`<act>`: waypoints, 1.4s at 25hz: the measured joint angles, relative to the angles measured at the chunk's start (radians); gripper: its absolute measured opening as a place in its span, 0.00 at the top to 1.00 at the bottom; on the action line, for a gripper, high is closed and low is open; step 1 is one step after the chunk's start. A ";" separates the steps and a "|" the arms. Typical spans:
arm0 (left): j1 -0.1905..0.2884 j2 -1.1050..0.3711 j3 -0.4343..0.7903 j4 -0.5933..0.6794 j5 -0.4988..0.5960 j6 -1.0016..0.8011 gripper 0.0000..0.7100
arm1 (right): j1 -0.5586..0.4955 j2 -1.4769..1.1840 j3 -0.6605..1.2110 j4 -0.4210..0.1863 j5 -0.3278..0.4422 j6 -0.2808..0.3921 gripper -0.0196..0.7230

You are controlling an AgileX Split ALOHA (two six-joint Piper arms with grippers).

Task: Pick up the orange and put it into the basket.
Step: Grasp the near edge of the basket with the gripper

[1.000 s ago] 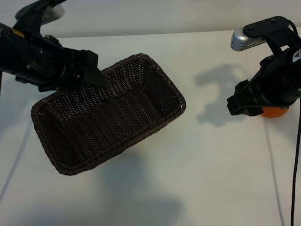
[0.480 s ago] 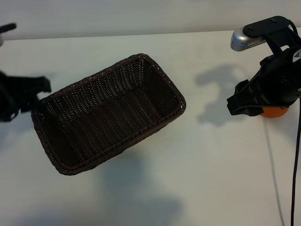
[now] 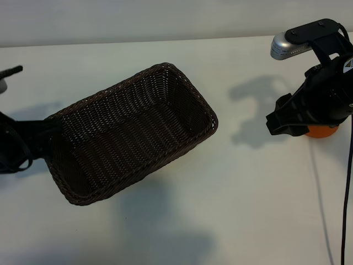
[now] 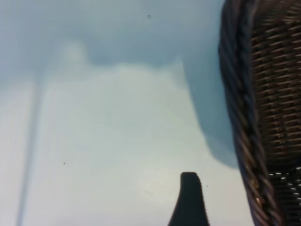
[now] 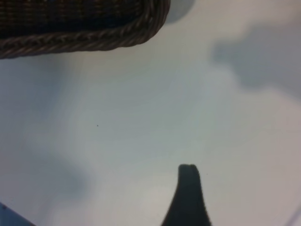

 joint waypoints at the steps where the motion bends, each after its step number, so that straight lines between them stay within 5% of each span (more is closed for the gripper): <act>1: 0.000 0.000 0.010 0.001 -0.011 -0.011 0.19 | 0.000 0.000 0.000 0.000 0.000 0.000 0.24; 35: 0.000 0.340 0.038 -0.064 -0.327 -0.038 0.19 | 0.000 0.000 0.000 0.001 0.002 -0.006 0.26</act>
